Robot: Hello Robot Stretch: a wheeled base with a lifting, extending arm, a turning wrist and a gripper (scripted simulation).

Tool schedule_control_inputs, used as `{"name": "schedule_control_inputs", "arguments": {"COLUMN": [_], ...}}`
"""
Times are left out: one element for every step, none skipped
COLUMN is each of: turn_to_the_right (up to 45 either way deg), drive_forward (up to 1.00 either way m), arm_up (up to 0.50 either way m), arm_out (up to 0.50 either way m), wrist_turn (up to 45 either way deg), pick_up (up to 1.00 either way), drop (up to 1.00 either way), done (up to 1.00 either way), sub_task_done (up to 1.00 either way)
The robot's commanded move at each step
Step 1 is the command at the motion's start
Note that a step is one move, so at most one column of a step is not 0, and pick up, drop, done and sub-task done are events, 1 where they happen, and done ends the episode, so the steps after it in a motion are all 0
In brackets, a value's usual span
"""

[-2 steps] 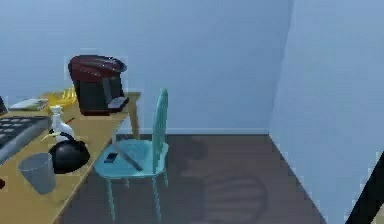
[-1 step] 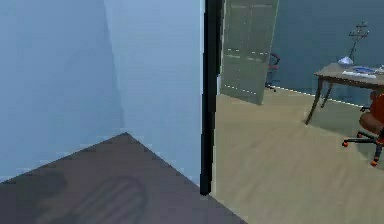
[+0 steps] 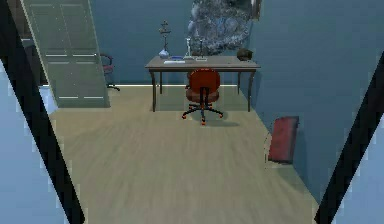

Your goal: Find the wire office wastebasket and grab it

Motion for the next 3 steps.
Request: {"name": "schedule_control_inputs", "arguments": {"turn_to_the_right": [18.0, 45.0, 30.0], "drive_forward": [0.0, 0.0, 0.0], "arm_up": [0.0, 0.0, 0.0], "arm_out": [0.0, 0.0, 0.0], "wrist_turn": [0.0, 0.0, 0.0], "pick_up": [0.0, 0.0, 0.0], "drop": [0.0, 0.0, 0.0], "done": [0.0, 0.0, 0.0], "sub_task_done": [0.0, 0.0, 0.0]}}
